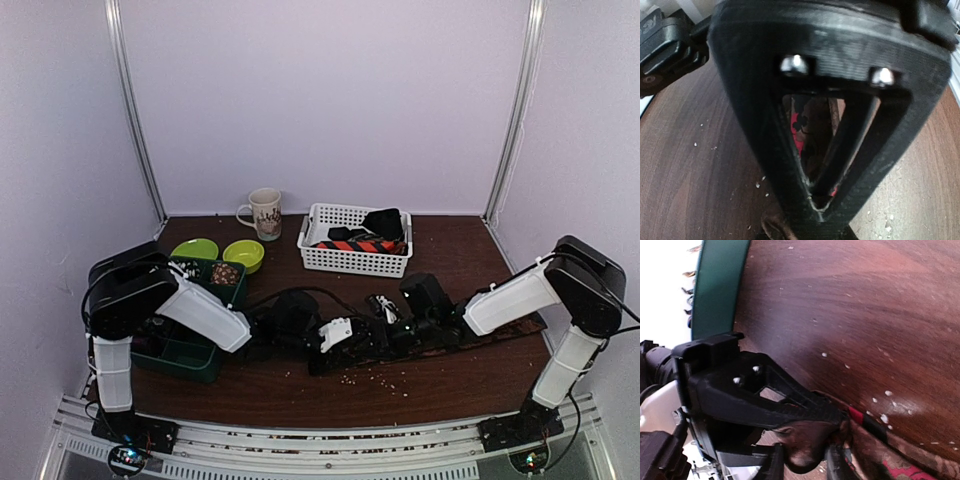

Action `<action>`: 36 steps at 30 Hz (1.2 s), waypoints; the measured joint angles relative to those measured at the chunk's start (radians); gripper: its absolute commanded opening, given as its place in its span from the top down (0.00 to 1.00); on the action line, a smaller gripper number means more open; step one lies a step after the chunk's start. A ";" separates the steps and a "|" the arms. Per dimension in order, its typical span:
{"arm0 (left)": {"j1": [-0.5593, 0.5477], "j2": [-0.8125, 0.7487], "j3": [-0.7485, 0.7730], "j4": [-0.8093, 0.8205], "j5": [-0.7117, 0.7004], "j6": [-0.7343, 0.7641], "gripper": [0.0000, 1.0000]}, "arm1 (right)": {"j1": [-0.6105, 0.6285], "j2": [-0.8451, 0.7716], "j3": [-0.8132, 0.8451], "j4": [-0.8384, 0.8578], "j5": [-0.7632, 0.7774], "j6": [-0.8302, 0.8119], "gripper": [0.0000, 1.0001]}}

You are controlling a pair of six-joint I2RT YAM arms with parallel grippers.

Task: Roll the ties
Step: Roll the tie at the center of the board.

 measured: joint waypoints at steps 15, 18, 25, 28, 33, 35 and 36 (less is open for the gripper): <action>0.002 -0.031 -0.167 0.207 -0.014 -0.049 0.25 | -0.007 0.047 -0.110 0.269 -0.025 0.139 1.00; -0.001 -0.020 -0.195 0.281 -0.026 -0.078 0.24 | -0.024 0.060 -0.138 0.329 -0.035 0.166 1.00; -0.016 0.088 -0.171 0.468 -0.036 -0.134 0.29 | -0.066 0.085 -0.188 0.416 -0.066 0.203 1.00; -0.021 0.130 -0.150 0.522 -0.030 -0.145 0.39 | -0.069 0.095 -0.195 0.436 -0.074 0.208 1.00; -0.023 0.167 -0.108 0.547 -0.021 -0.154 0.66 | -0.073 0.105 -0.199 0.454 -0.081 0.210 0.94; -0.024 0.166 -0.108 0.542 -0.016 -0.145 0.70 | -0.073 0.103 -0.203 0.455 -0.084 0.211 0.75; -0.025 0.162 -0.108 0.535 -0.015 -0.141 0.71 | -0.073 0.098 -0.206 0.452 -0.083 0.212 0.70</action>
